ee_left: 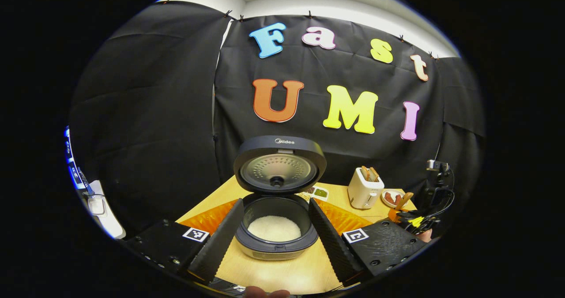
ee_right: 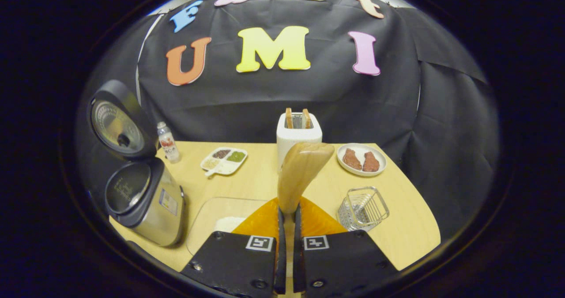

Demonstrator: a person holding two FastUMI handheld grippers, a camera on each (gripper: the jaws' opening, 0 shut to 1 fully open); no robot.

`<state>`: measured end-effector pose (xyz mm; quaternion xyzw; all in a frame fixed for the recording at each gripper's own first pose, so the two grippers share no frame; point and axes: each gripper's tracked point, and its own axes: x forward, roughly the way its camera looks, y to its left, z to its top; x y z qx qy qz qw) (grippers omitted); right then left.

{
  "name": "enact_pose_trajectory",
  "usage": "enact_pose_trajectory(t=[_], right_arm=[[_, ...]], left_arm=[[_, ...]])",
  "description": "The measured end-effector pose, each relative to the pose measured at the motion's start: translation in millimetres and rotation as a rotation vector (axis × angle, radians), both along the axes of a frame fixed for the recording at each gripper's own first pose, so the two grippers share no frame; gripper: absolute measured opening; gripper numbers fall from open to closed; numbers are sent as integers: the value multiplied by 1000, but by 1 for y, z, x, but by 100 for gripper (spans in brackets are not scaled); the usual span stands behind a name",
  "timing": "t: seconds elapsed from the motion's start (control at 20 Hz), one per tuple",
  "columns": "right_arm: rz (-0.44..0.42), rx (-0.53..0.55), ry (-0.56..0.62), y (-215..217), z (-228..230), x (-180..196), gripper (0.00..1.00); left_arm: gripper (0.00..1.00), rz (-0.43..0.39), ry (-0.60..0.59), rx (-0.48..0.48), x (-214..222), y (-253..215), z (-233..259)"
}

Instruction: Close the left gripper, press the button to open the rice cooker; take a wooden spoon from the chopstick holder with the right hand, scoop a spoonful of rice and pour it into the rice cooker, then put the wooden spoon back into the chopstick holder.

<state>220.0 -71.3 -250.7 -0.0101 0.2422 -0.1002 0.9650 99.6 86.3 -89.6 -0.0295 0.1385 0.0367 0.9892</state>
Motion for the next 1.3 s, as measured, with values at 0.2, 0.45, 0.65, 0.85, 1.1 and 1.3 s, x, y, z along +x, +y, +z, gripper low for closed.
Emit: enact_pose_trajectory(t=[0.2,0.45,0.65,0.85,1.1,1.3], right_arm=[[-1,-92,45,6,-30,-3,11],[28,2,58,41,-43,-2,11],[53,110,63,72,-47,1,11],[84,273,76,101,-48,6,12],[-10,587,116,95,-52,11,12],[-85,788,151,74,-58,12,11]], left_arm=[[95,17,22,0,-8,12,-4],[95,29,53,21,-22,21,-9],[95,28,66,53,-28,20,-10],[95,32,86,69,-38,21,-16],[95,53,82,59,-41,24,-13],[95,27,78,63,-37,13,-12]])
